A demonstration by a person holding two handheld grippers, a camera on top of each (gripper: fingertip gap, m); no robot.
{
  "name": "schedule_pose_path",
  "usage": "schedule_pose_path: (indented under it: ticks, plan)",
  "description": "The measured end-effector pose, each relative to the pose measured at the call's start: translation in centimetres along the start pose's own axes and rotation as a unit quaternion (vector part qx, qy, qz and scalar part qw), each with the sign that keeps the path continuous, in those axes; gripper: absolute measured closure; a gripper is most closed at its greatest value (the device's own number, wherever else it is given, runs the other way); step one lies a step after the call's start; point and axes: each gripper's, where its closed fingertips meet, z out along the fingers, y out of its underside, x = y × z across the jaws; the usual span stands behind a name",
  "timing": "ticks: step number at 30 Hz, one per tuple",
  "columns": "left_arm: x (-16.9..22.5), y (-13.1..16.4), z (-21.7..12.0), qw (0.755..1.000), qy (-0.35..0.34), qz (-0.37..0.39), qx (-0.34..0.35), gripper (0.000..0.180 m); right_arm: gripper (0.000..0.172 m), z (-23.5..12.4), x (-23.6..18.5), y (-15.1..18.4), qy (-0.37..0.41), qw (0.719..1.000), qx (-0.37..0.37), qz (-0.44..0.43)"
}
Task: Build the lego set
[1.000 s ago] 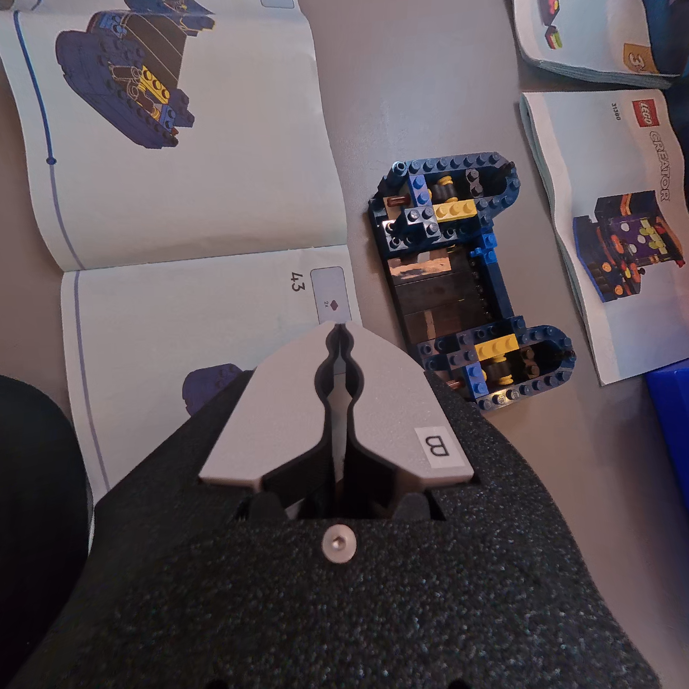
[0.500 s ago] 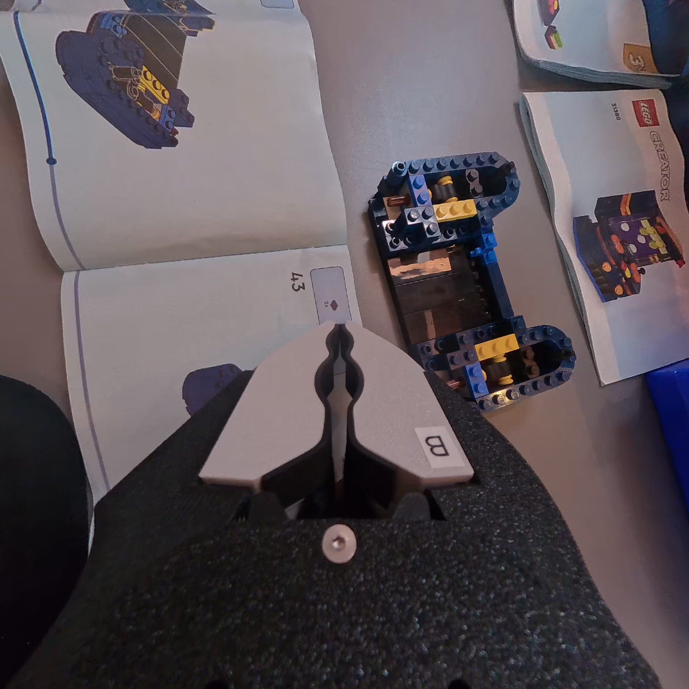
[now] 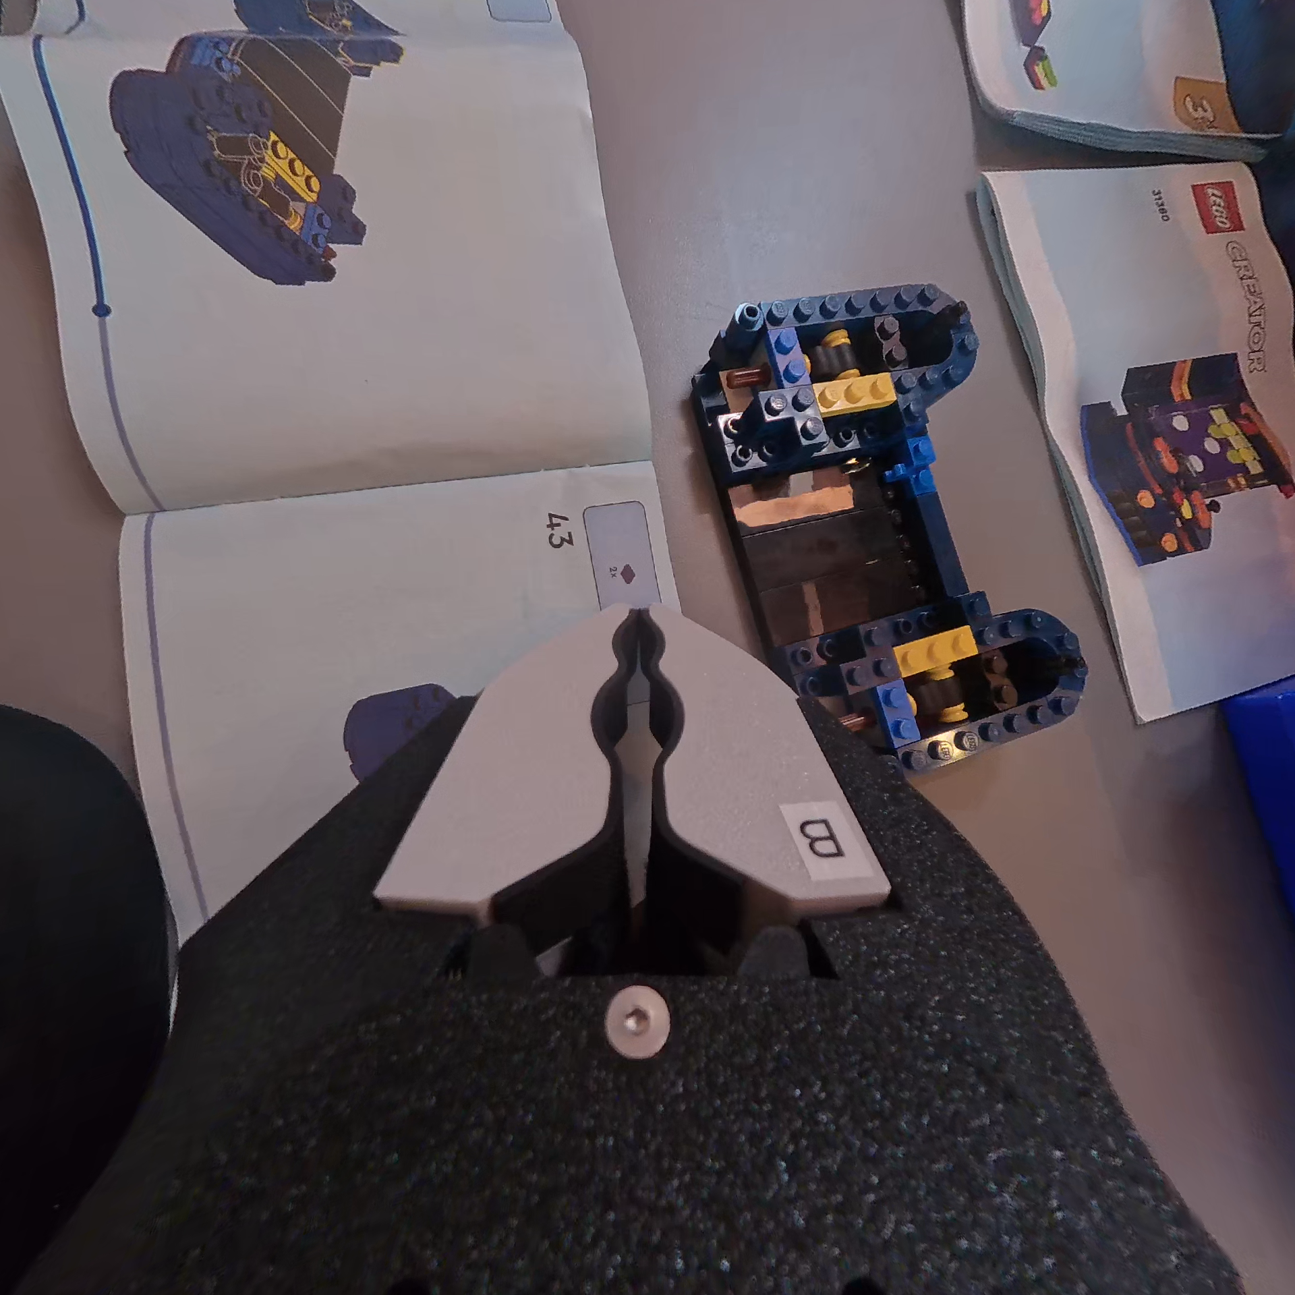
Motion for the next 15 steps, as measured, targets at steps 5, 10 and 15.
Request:
schedule_pose_path:
  ticks: [5,10,15]
  plan:
    - [-1.0,0.4,1.6,0.999,-0.024,0.011,-0.030,0.151,0.172,0.0,0.0,0.0,-0.001,1.000,0.002,0.002]
    - [-1.9,0.7,2.3,0.998,-0.037,0.013,-0.041,0.162,0.172,0.0,0.0,0.0,-0.001,1.000,0.003,0.004]
    - [-1.3,0.2,0.3,0.999,-0.036,0.009,-0.012,0.172,0.172,0.0,0.0,0.0,-0.002,1.000,0.005,0.006]
